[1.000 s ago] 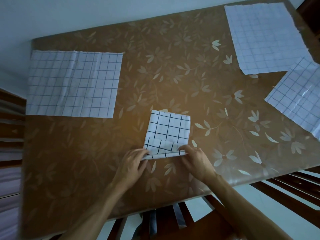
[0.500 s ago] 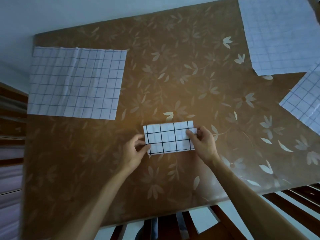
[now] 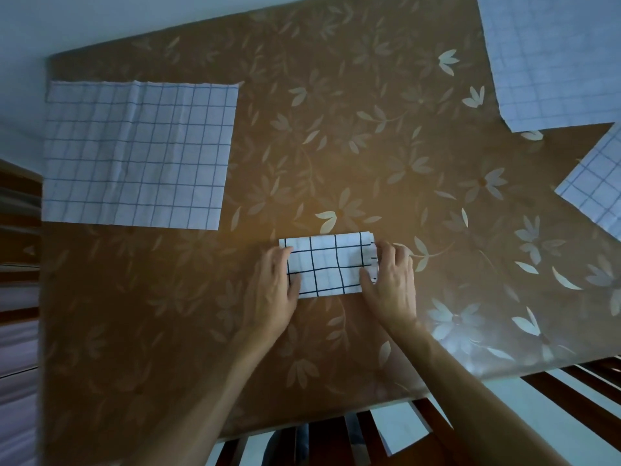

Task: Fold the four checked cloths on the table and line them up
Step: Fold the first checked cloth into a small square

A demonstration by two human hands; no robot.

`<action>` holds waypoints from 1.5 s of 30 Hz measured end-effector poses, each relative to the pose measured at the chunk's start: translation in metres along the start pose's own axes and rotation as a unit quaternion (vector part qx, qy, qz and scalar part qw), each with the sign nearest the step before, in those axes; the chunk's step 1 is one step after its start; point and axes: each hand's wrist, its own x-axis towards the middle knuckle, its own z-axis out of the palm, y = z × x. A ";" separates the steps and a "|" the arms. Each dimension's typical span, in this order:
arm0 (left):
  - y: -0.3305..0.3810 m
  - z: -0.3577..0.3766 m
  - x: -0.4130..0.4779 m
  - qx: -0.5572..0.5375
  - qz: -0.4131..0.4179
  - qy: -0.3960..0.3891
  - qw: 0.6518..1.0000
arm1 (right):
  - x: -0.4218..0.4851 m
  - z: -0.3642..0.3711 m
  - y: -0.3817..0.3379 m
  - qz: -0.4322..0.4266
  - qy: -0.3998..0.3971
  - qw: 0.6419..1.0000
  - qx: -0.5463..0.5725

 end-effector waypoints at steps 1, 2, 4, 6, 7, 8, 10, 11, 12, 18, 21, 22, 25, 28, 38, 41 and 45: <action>0.002 0.002 0.000 0.006 0.029 -0.006 1.000 | -0.002 0.001 -0.001 -0.011 0.013 1.000 -0.014; 0.004 0.006 0.000 0.020 0.055 -0.020 0.998 | -0.003 0.001 -0.001 -0.017 0.020 0.999 -0.025; 0.006 0.013 -0.001 0.082 0.093 -0.053 0.991 | -0.005 0.003 -0.002 -0.032 0.008 0.998 -0.044; 0.007 0.017 -0.002 0.139 0.098 -0.073 0.983 | -0.007 0.005 -0.003 -0.078 -0.027 0.994 -0.069; 0.008 0.019 -0.001 0.150 0.095 -0.078 0.981 | -0.007 0.007 -0.003 -0.109 -0.047 0.990 -0.079; 0.010 0.020 0.000 0.153 0.100 -0.083 0.980 | -0.007 0.010 -0.003 -0.137 -0.066 0.984 -0.088; 0.010 0.026 0.002 0.164 0.129 -0.099 0.973 | -0.006 0.017 -0.004 -0.186 -0.092 0.972 -0.108; 0.010 0.030 0.005 0.170 0.138 -0.111 0.969 | -0.005 0.021 -0.006 -0.204 -0.102 0.967 -0.114; 0.008 0.033 0.007 0.174 0.138 -0.126 0.967 | -0.003 0.026 -0.007 -0.215 -0.113 0.963 -0.115; 0.004 0.039 0.014 0.189 0.113 -0.169 0.961 | 0.000 0.036 -0.006 -0.196 -0.143 0.960 -0.140; -0.002 0.032 0.017 0.196 0.097 -0.171 0.961 | 0.000 0.031 0.004 -0.170 -0.122 0.964 -0.162; -0.004 0.030 0.018 0.194 0.087 -0.171 0.962 | 0.000 0.028 0.007 -0.158 -0.117 0.967 -0.164; -0.005 0.028 0.021 0.175 0.071 -0.180 0.965 | -0.001 0.023 0.015 -0.135 -0.107 0.970 -0.173; -0.002 0.026 0.023 0.146 0.072 -0.179 0.970 | -0.004 0.020 0.014 -0.127 -0.099 0.977 -0.141; 0.025 0.031 0.059 0.164 0.176 -0.192 0.952 | -0.026 0.013 0.032 -0.081 -0.046 0.994 -0.062; 0.029 0.037 0.051 0.167 0.207 -0.197 0.944 | -0.031 0.011 0.037 -0.077 -0.058 0.994 -0.048; 0.026 0.040 0.043 0.177 0.222 -0.199 0.938 | -0.027 0.003 0.037 -0.075 -0.069 0.994 -0.035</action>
